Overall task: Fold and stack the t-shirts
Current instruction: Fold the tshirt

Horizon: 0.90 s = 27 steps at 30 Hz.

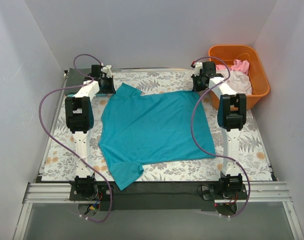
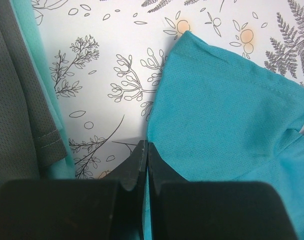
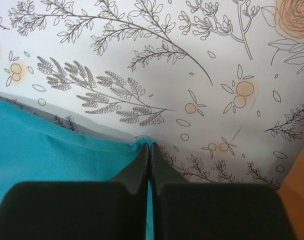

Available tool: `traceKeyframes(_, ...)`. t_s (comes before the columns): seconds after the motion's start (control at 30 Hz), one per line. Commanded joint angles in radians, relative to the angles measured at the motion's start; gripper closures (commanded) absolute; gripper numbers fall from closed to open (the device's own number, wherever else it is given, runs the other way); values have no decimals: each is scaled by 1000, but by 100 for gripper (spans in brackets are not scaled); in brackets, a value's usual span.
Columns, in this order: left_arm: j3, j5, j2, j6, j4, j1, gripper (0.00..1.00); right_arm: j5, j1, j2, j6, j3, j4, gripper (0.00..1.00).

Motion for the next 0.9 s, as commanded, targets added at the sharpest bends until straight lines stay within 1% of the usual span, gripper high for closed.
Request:
traceKeyframes(0.0, 43, 40, -83, 6, 0, 7, 100, -56, -5, -111, -28, -12, 4, 99)
traceKeyframes(0.17, 29, 118, -158, 9, 12, 14, 100, -64, -8, -183, -71, -42, 4, 99)
traceKeyframes(0.2, 14, 129, -171, 12, 19, 12, 100, -67, -10, -192, -77, -50, 4, 99)
traceKeyframes(0.23, 5, 138, -183, 16, 24, 44, 100, -70, -11, -201, -88, -58, 4, 99)
traceKeyframes(0.4, -57, 194, -269, 55, 32, 47, 100, -82, -22, -246, -106, -101, 4, 99)
traceKeyframes(0.47, -103, 213, -298, 73, 35, 49, 100, -90, -27, -270, -117, -116, 4, 99)
traceKeyframes(0.6, -198, 249, -408, 116, 41, 53, 100, -101, -38, -318, -143, -177, 4, 99)
traceKeyframes(0.77, -359, 252, -503, 180, 43, 55, 100, -131, -57, -368, -172, -240, 4, 99)
traceKeyframes(0.87, -429, 273, -562, 200, 55, 55, 100, -153, -68, -390, -184, -280, 3, 99)
